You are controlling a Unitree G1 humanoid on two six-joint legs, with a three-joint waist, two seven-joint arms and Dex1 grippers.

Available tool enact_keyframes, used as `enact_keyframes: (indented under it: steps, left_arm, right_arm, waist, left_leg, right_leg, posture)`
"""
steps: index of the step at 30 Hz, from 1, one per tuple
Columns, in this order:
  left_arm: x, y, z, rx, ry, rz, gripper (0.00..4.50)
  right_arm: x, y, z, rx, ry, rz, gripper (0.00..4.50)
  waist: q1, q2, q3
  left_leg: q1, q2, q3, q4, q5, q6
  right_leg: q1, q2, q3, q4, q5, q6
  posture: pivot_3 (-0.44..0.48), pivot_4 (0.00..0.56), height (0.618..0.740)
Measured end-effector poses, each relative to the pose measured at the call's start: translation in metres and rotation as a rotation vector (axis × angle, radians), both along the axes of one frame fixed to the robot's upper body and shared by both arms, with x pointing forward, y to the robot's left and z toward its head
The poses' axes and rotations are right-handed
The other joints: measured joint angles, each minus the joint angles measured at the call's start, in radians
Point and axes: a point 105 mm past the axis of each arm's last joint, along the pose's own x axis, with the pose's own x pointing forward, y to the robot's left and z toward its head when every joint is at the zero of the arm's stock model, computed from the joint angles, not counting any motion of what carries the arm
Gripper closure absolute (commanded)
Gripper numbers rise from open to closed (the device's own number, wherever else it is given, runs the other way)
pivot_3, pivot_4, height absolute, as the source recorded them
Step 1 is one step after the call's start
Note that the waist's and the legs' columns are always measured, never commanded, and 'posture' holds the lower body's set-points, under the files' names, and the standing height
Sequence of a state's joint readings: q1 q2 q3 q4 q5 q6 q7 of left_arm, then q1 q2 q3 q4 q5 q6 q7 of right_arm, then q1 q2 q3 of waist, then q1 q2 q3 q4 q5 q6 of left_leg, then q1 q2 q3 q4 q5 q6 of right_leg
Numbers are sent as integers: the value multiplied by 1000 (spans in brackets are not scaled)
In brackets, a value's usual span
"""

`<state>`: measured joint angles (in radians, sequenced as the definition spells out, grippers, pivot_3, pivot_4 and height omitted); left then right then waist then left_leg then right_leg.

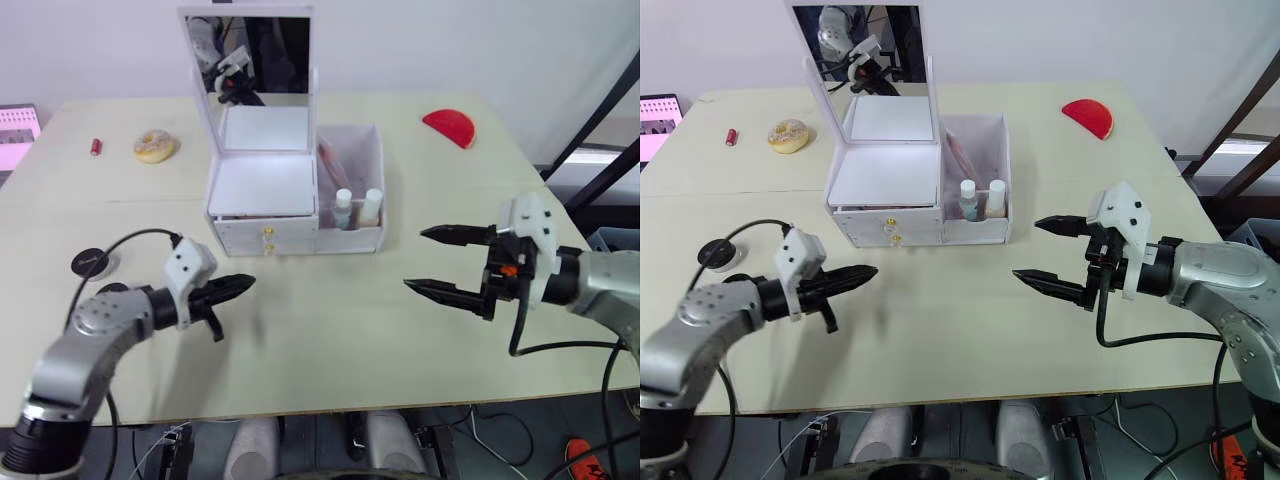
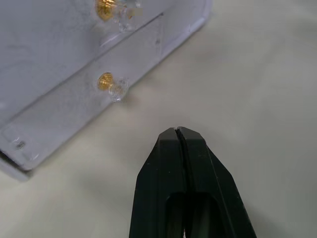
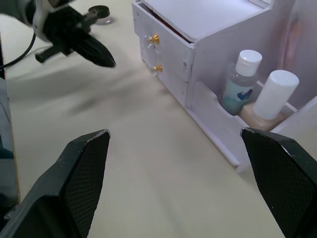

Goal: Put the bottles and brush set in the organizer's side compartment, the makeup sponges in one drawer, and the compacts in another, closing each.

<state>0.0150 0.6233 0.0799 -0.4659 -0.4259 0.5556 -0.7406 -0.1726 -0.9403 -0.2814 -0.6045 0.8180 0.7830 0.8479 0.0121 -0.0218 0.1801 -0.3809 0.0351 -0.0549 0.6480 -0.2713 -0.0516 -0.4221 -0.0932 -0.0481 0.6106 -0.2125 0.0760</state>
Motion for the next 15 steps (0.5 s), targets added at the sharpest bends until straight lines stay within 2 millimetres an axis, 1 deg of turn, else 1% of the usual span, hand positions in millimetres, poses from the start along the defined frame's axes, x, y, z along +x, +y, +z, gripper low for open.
enact_keyframes:
  steps: [2, 3, 4, 7, 8, 10, 13, 15]
  left_arm:
    - [-3, -4, -6, -18, 2, 40, 3630]
    - [-5, -6, -8, -26, -1, 62, 3156]
    - [-6, -9, -10, -32, -10, 83, 2550]
    - [-7, -17, -15, -51, -49, 173, 1065]
    - [-6, -18, -16, -57, -55, 188, 1065]
    - [-2, -24, -19, -81, -100, 305, 1065]
    - [3, -31, -22, -77, -132, 384, 1065]
    - [13, -32, -24, -77, -144, 443, 1065]
  right_arm:
    - [0, 1, -1, 9, 10, -1, 0]
    - [0, 1, -2, 13, 12, -1, 0]
    - [0, 1, -2, 16, 14, -3, 0]
    - [0, 2, -2, 20, 22, 0, 0]
    - [0, 2, -2, 20, 23, 1, 0]
    - [-1, 3, -4, 21, 36, 12, 0]
    - [-2, 3, -2, 14, 41, 26, 0]
    - [-2, 3, -1, 5, 54, 35, 0]
  waist:
    - [1, 0, 0]
    - [1, 0, 0]
    - [1, 0, 0]
    - [2, 0, 0]
    - [2, 0, 0]
    - [2, 0, 0]
    - [2, 0, 0]
    - [3, 0, 0]
  left_leg:
    - [1, 0, 0, 0, 0, 0]
    - [2, 0, 0, 0, 0, 0]
    - [4, 0, 0, 0, 0, 0]
    - [7, 0, 0, 1, 0, 0]
    - [7, 0, 0, 1, 0, 0]
    - [7, 0, 0, 2, 0, 0]
    - [8, 0, -1, 2, 0, 0]
    - [7, 0, -2, 2, 0, 0]
  right_leg:
    - [1, 0, 0, 0, -1, 2]
    - [2, 0, 0, 0, -2, 3]
    - [4, 0, 0, 0, -2, 3]
    - [8, 0, 0, -1, -3, 4]
    - [9, 0, 0, -1, -3, 4]
    - [10, 0, 0, -2, -3, 4]
    - [10, 0, 0, -2, -3, 4]
    - [10, 0, 0, -2, -3, 4]
  posture:
    - [0, 150, 739]
    - [0, 150, 739]
    - [0, 150, 739]
    - [0, 150, 739]
    - [0, 150, 739]
    - [0, 150, 739]
    - [0, 150, 739]
    - [0, 150, 739]
